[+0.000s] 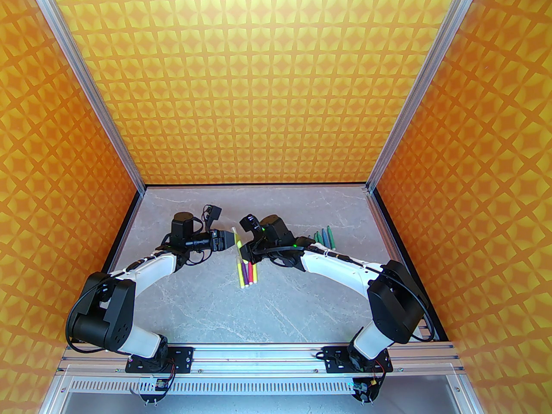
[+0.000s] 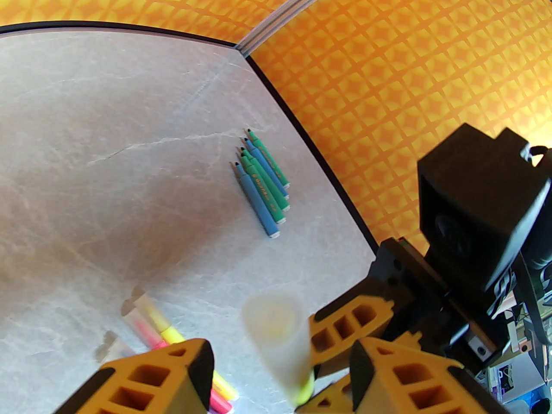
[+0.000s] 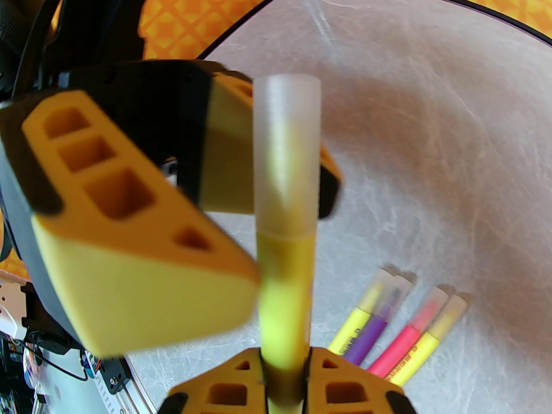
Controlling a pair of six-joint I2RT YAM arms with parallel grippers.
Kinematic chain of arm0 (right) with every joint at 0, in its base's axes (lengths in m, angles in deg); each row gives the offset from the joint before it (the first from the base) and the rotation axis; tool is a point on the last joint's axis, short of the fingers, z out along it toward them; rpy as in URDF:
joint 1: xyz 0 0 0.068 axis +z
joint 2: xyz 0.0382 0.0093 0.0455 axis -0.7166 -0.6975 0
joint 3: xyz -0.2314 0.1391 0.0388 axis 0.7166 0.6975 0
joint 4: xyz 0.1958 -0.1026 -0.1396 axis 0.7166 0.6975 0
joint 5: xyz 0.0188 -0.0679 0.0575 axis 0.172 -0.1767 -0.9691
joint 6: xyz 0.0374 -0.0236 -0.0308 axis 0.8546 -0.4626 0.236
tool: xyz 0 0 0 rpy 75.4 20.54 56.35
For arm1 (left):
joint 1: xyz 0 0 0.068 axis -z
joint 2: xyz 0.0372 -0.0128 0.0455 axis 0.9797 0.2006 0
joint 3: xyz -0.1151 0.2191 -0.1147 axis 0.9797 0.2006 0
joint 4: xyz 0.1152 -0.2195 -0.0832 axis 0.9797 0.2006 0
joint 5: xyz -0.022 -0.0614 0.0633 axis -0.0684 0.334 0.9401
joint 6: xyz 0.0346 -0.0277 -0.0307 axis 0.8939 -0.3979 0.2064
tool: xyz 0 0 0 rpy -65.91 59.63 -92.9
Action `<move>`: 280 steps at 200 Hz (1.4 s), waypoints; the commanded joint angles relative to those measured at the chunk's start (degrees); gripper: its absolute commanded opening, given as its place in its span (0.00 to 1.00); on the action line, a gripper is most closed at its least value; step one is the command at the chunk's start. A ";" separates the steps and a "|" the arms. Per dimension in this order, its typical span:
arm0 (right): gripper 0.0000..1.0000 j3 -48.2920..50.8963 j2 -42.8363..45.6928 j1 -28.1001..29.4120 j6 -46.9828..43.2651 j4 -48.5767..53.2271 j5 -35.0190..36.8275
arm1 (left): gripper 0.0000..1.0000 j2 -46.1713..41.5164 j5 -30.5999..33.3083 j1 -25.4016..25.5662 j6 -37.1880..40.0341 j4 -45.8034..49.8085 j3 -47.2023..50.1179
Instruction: Open the pen caps
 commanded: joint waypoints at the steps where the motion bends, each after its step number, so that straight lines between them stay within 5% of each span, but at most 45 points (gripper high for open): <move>1: 0.00 0.70 1.67 0.41 -1.73 -1.80 -1.97 | 0.54 0.84 -1.93 0.51 -2.32 -3.47 -1.12; 168: 0.00 2.01 1.96 0.59 -3.50 -1.73 -0.18 | 0.24 1.15 -2.12 0.82 -4.00 -4.40 -1.69; 188: 0.22 2.28 1.96 0.59 -3.38 -2.21 0.41 | 0.22 1.18 -2.13 0.81 -4.11 -4.39 -1.82; 207: 0.32 2.70 1.70 0.59 -2.90 -3.70 0.50 | 0.18 1.15 -2.20 0.87 -4.35 -4.44 -1.83; 280: 0.31 1.19 -1.12 0.59 -2.12 -6.22 -0.14 | 0.14 0.36 -2.80 0.86 -5.81 -5.79 -1.82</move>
